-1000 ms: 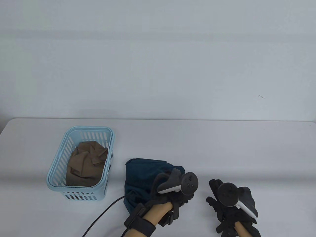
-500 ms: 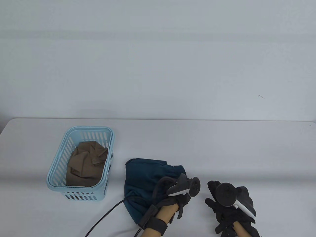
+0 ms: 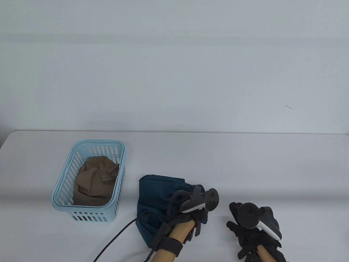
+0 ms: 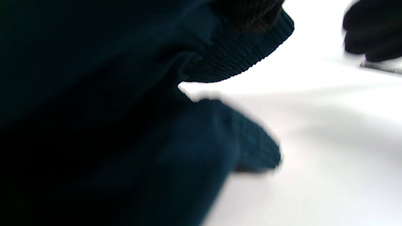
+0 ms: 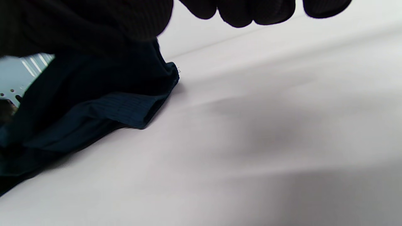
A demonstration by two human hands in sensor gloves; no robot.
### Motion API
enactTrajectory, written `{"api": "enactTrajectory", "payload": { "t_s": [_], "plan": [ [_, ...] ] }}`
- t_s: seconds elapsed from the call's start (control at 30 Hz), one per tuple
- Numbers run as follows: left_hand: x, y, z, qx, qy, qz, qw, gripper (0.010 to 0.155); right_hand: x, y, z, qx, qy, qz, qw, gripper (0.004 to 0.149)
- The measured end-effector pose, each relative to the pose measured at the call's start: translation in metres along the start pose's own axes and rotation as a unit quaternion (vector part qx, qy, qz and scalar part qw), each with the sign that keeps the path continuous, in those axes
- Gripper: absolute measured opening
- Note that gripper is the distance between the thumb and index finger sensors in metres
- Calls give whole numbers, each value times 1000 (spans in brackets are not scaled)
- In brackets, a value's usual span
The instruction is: Roll shorts into tight roll
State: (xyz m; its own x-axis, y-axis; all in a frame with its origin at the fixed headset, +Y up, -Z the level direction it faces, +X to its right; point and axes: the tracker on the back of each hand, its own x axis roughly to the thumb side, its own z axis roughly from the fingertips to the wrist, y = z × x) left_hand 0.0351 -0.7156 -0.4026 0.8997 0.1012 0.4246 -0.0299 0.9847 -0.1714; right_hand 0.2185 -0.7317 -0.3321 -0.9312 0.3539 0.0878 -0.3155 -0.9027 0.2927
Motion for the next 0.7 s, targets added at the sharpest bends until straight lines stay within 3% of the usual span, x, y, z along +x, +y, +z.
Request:
{"api": "enactTrajectory", "payload": {
  "t_s": [0.2,0.33,0.57,0.7],
  "plan": [
    [-12,69,28,61,-15,82,995,48,2,2,-1,5,-12,-15,1000,73],
    [-16,102,43,97,-33,107,989,47,2,5,-3,27,-33,-49,998,79],
    [-18,136,63,118,-90,181,972,47,-1,8,-6,25,-39,-101,994,94],
    [-17,148,72,109,-123,224,961,46,-6,10,-9,37,-39,-109,993,94]
  ]
}}
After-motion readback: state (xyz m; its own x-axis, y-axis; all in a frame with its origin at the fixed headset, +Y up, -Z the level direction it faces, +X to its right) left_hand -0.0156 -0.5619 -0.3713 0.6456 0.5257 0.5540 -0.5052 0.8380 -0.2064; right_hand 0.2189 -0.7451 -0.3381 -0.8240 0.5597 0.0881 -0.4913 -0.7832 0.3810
